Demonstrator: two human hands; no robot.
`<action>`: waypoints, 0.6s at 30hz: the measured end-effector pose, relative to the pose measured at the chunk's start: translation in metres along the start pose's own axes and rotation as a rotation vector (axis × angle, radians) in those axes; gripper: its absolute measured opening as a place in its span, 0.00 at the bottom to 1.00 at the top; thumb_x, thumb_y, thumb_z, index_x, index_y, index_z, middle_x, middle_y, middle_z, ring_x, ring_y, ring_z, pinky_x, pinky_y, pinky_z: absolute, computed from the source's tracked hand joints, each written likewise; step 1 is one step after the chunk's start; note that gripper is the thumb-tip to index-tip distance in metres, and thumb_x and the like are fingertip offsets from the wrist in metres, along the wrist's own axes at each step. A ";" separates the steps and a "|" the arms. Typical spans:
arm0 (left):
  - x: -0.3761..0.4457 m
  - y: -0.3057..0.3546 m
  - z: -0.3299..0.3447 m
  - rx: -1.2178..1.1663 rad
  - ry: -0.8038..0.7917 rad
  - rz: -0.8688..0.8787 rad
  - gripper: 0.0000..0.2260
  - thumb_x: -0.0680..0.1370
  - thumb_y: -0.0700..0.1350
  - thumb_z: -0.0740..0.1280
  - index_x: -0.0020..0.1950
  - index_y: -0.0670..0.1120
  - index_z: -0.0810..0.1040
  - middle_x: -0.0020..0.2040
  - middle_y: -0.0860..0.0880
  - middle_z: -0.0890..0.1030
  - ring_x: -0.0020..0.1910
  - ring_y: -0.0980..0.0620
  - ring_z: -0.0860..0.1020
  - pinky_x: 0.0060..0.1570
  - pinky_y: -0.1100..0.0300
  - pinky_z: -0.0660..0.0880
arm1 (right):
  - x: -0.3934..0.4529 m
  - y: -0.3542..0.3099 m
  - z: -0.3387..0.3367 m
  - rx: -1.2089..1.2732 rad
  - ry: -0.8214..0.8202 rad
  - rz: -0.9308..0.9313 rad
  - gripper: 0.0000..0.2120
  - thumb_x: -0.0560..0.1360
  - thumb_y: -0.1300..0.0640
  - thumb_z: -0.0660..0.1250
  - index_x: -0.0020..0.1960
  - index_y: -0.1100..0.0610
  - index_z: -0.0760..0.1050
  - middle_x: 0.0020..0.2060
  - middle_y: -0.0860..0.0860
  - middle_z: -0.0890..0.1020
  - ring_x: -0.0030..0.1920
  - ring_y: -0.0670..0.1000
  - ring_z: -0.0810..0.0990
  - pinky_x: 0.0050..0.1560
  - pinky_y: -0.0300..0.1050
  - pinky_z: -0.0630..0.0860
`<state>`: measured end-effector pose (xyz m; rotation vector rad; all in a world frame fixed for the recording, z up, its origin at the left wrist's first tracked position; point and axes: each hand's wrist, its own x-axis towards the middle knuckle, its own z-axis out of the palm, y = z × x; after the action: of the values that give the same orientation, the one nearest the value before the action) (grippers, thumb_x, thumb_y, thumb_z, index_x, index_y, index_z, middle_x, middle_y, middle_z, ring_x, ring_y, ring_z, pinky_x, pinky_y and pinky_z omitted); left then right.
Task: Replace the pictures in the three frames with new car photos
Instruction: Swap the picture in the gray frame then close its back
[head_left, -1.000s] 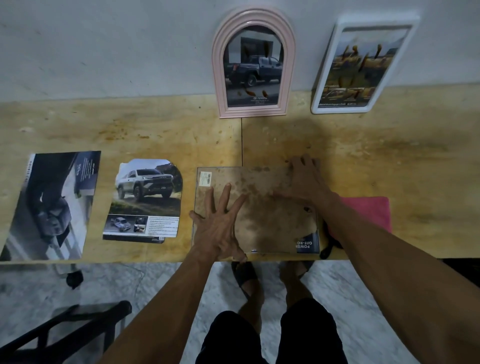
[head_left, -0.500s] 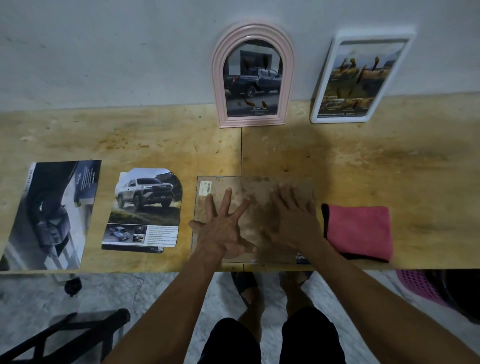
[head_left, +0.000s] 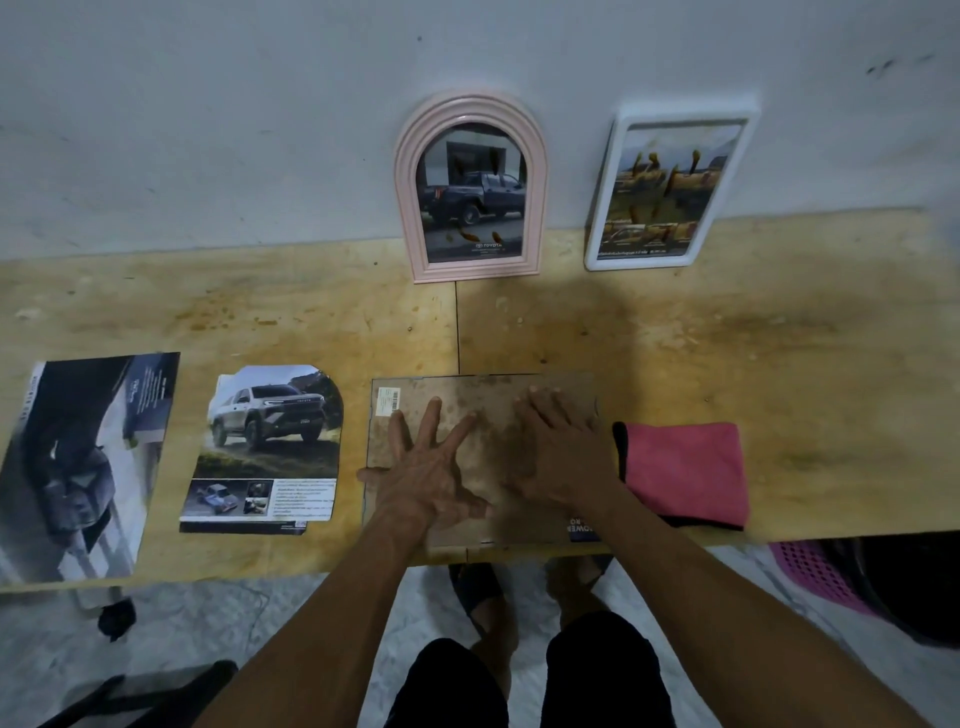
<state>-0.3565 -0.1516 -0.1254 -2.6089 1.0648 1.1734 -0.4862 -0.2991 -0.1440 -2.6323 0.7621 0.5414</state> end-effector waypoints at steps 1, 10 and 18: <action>0.000 0.001 0.000 0.000 0.002 -0.001 0.55 0.61 0.72 0.75 0.75 0.73 0.40 0.79 0.60 0.31 0.77 0.37 0.31 0.57 0.14 0.52 | -0.001 0.002 -0.004 0.011 0.017 0.005 0.47 0.71 0.32 0.64 0.80 0.48 0.45 0.80 0.48 0.46 0.79 0.53 0.44 0.74 0.63 0.53; 0.004 0.001 0.002 -0.013 0.024 -0.013 0.55 0.60 0.71 0.75 0.75 0.74 0.40 0.79 0.60 0.34 0.78 0.38 0.32 0.59 0.15 0.52 | 0.006 0.023 -0.018 0.241 0.086 0.099 0.57 0.65 0.34 0.74 0.79 0.60 0.47 0.79 0.57 0.48 0.79 0.59 0.45 0.77 0.54 0.46; -0.015 -0.018 0.014 -0.190 0.349 -0.061 0.57 0.60 0.73 0.74 0.80 0.57 0.49 0.80 0.49 0.49 0.78 0.40 0.47 0.65 0.31 0.65 | -0.008 0.020 -0.010 0.553 0.250 0.368 0.48 0.70 0.47 0.75 0.78 0.60 0.51 0.77 0.58 0.54 0.75 0.60 0.56 0.70 0.53 0.63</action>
<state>-0.3609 -0.1248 -0.1282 -3.0526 0.9540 0.8643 -0.5007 -0.3156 -0.1360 -2.0715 1.2770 0.0617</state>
